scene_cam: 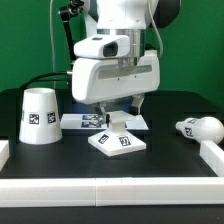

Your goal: Assemble lamp

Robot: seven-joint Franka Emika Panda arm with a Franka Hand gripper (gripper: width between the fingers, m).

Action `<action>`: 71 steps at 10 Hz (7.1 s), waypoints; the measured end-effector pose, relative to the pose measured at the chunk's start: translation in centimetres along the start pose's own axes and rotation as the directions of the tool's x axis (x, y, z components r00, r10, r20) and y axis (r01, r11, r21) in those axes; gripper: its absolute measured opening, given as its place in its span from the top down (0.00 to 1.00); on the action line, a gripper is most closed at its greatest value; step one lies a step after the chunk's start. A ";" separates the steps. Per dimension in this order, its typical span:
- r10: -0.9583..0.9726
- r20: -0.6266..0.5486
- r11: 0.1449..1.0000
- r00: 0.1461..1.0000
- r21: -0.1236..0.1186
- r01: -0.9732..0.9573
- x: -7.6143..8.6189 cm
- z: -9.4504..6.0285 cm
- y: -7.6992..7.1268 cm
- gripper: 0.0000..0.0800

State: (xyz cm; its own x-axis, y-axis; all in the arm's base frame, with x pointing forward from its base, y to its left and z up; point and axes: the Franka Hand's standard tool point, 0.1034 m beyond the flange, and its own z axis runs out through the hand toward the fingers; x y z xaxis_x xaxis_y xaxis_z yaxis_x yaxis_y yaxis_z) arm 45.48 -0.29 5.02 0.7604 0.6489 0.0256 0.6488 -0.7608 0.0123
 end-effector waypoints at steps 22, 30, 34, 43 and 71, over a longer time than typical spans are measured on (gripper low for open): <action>0.486 -0.040 0.874 0.873 0.033 -0.485 13.7 0.6 0.5 0.33; 0.617 -0.043 0.787 0.786 0.067 -0.614 19.1 0.6 2.8 0.33; 0.618 -0.043 0.786 0.785 0.070 -0.614 19.2 0.7 2.7 0.16; 0.503 -0.042 0.864 0.863 0.056 -0.501 15.2 -3.2 -4.5 0.13; -0.009 0.417 0.995 0.909 0.096 -0.034 12.4 0.1 -13.8 0.13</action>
Offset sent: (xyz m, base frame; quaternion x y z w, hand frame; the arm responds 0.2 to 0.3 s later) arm 0.0080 -0.0016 0.0050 -0.0021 -0.0087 -0.0053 0.9999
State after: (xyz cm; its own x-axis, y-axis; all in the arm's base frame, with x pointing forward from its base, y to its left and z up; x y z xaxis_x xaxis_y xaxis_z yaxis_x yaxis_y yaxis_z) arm 45.96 18.31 5.08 0.6970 0.5995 -0.3934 0.6221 -0.7784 -0.0842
